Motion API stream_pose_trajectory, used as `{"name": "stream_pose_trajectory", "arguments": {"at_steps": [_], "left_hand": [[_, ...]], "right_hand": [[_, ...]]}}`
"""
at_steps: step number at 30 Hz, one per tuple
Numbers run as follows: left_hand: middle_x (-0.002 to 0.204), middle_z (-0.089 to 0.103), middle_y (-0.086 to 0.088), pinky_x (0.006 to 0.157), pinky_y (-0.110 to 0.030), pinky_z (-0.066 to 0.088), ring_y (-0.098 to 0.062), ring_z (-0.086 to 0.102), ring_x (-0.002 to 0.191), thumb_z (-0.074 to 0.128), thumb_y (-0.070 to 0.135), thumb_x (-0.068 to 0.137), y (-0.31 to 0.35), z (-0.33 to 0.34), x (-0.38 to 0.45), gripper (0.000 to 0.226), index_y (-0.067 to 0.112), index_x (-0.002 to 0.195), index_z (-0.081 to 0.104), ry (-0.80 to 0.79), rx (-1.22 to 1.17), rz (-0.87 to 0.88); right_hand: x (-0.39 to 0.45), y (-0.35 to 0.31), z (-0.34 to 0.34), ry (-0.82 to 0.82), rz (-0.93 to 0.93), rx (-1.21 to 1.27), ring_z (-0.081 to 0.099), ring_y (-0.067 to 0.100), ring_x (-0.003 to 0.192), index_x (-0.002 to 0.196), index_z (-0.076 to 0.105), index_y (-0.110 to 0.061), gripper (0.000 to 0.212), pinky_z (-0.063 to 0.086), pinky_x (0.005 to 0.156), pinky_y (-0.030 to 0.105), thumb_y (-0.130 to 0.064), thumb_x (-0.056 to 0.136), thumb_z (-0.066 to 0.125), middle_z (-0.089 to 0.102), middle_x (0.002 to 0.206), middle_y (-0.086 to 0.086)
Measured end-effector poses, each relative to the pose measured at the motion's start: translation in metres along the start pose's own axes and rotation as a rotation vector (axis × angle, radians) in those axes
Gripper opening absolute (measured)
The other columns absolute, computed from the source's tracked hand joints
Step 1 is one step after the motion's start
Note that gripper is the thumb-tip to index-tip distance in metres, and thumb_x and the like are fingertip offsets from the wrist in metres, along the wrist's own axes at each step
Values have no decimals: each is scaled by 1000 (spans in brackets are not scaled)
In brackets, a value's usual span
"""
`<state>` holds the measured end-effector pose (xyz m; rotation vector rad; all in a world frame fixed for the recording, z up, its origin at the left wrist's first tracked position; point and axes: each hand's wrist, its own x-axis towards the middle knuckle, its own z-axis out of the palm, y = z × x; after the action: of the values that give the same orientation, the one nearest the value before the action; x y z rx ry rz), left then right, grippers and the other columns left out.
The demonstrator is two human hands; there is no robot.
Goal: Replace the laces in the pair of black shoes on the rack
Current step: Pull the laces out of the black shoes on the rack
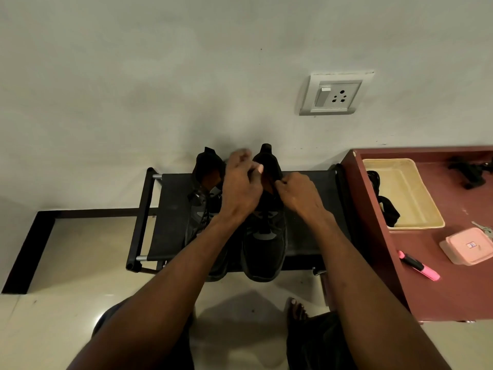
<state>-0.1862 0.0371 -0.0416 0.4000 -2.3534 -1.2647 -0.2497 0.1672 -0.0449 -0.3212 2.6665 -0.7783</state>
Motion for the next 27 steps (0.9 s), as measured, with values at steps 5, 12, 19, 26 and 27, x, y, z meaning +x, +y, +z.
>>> {"name": "stream_pose_trajectory", "arguments": {"at_steps": [5, 12, 19, 26, 27], "left_hand": [[111, 53, -4, 87, -16, 45, 2, 53, 96, 55, 9, 97, 4, -35, 22, 8, 9, 102, 61, 716, -248, -161], [115, 54, -7, 101, -41, 42, -26, 47, 113, 67, 24, 86, -9, -33, 14, 9, 16, 90, 69, 230, 262, -272], [59, 55, 0, 100, -42, 33, -24, 60, 75, 60, 56, 86, -9, -7, 11, 53, 17, 52, 49, -279, 584, -304], [69, 69, -9, 102, -36, 31, -26, 63, 74, 65, 21, 83, -17, -20, 17, 22, 6, 68, 71, -313, 509, -364], [70, 70, -10, 101, -36, 32, -26, 64, 73, 64, 21, 83, -18, -20, 16, 22, 5, 70, 72, -313, 493, -361]], "right_hand": [[-1, 0, 1, 4, 17, 14, 50, 26, 58, 61, 46, -9, 33, 34, 53, 31, -26, 89, 51, 54, 63, 8], [-1, -1, 4, -13, 19, 13, 58, 26, 63, 65, 48, -12, 44, 37, 54, 31, -47, 88, 60, 59, 67, 6], [-2, -5, 11, -5, 33, -1, 55, 26, 63, 65, 42, -16, 39, 33, 51, 29, -40, 91, 58, 54, 67, 5], [-2, 5, 1, 33, 160, 143, 55, 25, 57, 62, 46, -11, 32, 43, 55, 33, -21, 91, 55, 56, 63, 9], [-2, 6, 0, 46, 169, 150, 56, 26, 58, 62, 48, -10, 32, 44, 56, 34, -21, 91, 56, 57, 62, 9]]}}
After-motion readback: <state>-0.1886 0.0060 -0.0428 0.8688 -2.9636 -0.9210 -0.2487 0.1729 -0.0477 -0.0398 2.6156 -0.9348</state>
